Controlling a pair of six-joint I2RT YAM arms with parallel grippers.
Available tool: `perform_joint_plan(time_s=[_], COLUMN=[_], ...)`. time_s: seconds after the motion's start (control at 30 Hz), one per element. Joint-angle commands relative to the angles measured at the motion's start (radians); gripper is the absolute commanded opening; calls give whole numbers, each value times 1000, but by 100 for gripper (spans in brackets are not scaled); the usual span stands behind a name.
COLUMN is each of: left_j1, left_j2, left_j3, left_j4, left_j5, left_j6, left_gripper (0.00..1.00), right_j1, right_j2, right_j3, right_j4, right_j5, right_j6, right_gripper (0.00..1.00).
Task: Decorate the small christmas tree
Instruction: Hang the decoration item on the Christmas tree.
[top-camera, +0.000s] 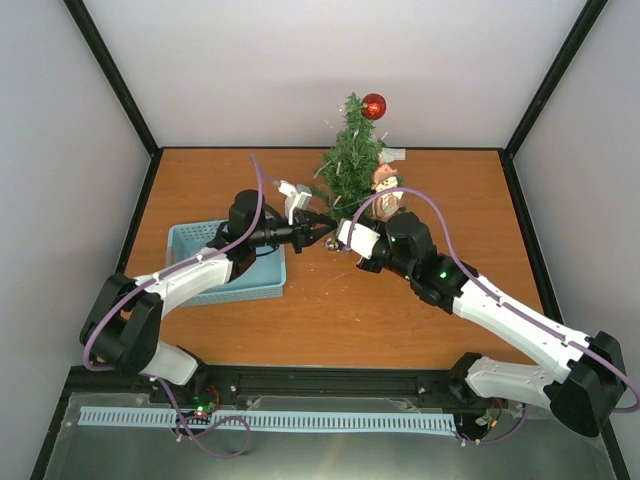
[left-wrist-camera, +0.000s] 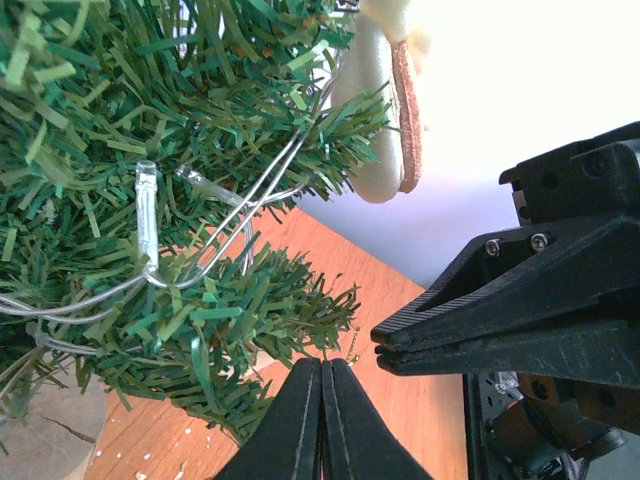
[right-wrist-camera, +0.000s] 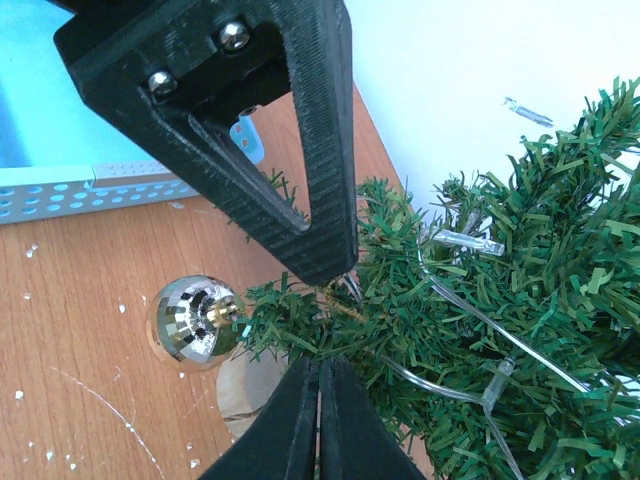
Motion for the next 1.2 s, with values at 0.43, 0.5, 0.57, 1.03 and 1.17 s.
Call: perform_joint_plan(time_s=[0.43, 0.5, 0.57, 1.03, 1.17], left_j1=[5, 5, 5, 5, 3], left_j2=[65, 60, 53, -18, -3], left_j3=[25, 23, 19, -34, -31], left_j4=[30, 20, 14, 11, 13], left_j5=[2, -4, -10, 5, 18], left_j6=[16, 25, 32, 42, 40], left_gripper=[1, 1, 1, 1, 1], right_j1=[-4, -4, -4, -4, -4], right_j2=[-25, -26, -25, -27, -23], right_j3=[-15, -16, -15, -17, -14], right_j4=[30, 32, 34, 34, 34], right_j5=[-10, -9, -9, 1, -6], right_j6=[19, 16, 15, 12, 15], right_gripper=[5, 5, 5, 4, 5])
